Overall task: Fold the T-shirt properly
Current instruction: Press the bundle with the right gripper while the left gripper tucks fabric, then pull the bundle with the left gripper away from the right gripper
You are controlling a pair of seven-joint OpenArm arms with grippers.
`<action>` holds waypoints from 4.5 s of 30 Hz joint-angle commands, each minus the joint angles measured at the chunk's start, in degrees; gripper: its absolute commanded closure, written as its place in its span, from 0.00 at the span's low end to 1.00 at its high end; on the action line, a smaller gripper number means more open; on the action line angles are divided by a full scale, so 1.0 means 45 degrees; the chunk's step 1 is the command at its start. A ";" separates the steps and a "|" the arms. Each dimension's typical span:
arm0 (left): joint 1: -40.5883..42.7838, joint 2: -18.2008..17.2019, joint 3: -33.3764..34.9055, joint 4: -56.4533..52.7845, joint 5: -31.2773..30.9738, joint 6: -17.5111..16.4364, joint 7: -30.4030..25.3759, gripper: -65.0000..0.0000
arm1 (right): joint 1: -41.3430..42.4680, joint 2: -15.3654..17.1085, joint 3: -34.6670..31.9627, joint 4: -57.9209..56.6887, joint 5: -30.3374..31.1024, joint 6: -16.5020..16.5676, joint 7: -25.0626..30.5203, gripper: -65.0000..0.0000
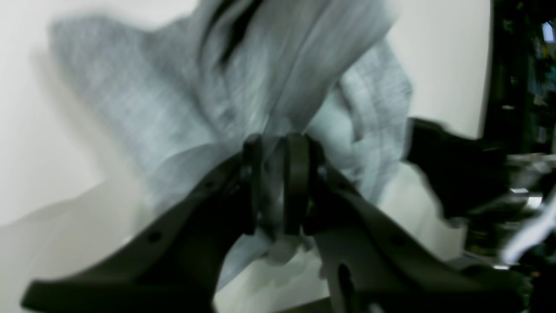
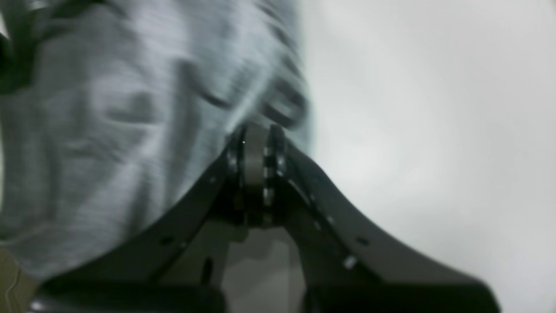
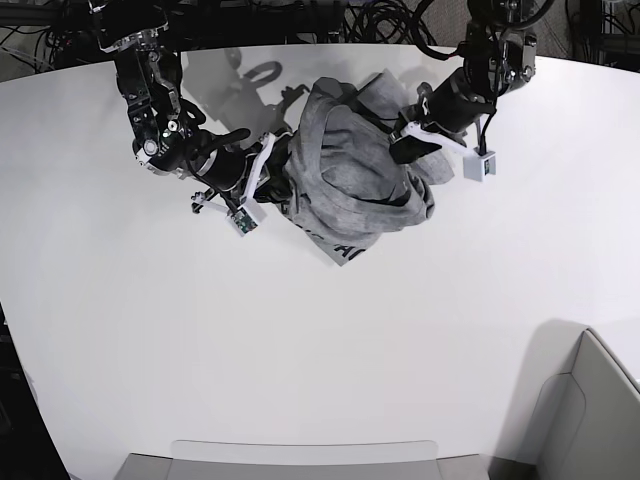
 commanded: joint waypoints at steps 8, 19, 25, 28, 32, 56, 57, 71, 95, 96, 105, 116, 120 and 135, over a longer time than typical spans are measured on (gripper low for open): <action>0.0153 -0.0161 -0.0173 0.0291 -0.0126 0.0082 -0.0064 0.83 | 0.0124 0.0079 0.0025 0.0167 0.0159 0.0083 0.0264 0.97; -0.1292 -0.0083 -0.0720 0.0232 -0.0380 -0.0270 0.0346 0.70 | 0.0085 0.0196 0.0123 0.0147 0.0159 0.0083 0.0264 0.97; -0.1918 -0.0181 -0.1717 -0.0256 -0.2607 -0.1853 0.0385 0.63 | 0.0085 0.0392 0.0123 0.0128 0.0159 0.0083 0.0264 0.97; -0.2054 -0.0200 -0.1697 -0.0334 -0.2450 -0.1892 0.0542 0.64 | 0.0104 0.0392 0.0123 0.0128 0.0159 0.0083 0.0264 0.97; -0.1976 -0.0200 -0.1736 -0.0276 -0.1493 -0.1853 0.0581 0.66 | 0.0085 0.0606 0.0123 0.0128 0.0159 0.0083 0.0264 0.97; 0.0270 -0.0142 -0.2185 0.0349 -0.0165 -0.0348 -0.0181 0.68 | 0.0143 0.0685 0.0143 -0.0146 0.0159 0.0083 0.0264 0.97; 0.0231 -0.0142 -0.2185 0.0330 -0.0145 -0.0348 -0.0181 0.68 | 0.0143 0.0665 0.0143 -0.0146 0.0159 0.0083 0.0264 0.97; -0.0824 -0.0142 -0.0974 -0.0647 -0.0106 -0.0309 -0.0162 0.67 | 0.0085 0.0665 0.0143 -0.0107 0.0159 0.0083 0.0264 0.97; -0.0863 -0.0161 -0.3709 -0.0393 -0.0145 -0.0387 -0.0162 1.00 | 0.0065 0.0665 0.0611 -0.0126 0.0159 0.0083 0.0264 0.97; -0.0902 -0.0161 -0.3748 -0.0608 -0.0145 -0.0387 -0.0142 1.00 | 0.0065 0.0665 0.0611 -0.0126 0.0159 0.0083 0.0264 0.97; -0.0999 -0.0181 -0.3397 -0.3030 -0.0126 -0.0387 0.0307 1.00 | 0.0065 0.0665 0.0592 -0.0107 0.0159 0.0083 0.0264 0.97; -0.0316 0.0737 -0.5839 -0.1370 -0.0145 -0.0270 -0.0064 0.77 | 0.0065 0.0665 0.0592 -0.0067 0.0159 0.0083 0.0264 0.97; -0.0218 0.0874 -0.6288 -0.0706 -0.0204 -0.0309 0.0385 0.82 | 0.0065 0.0665 0.0611 -0.0067 0.0159 0.0083 0.0264 0.97; -0.0765 0.1167 -0.1189 0.0291 -0.0321 -0.0387 0.0952 1.00 | 0.0300 0.0567 0.3053 -0.0048 0.0159 0.0083 0.0264 0.97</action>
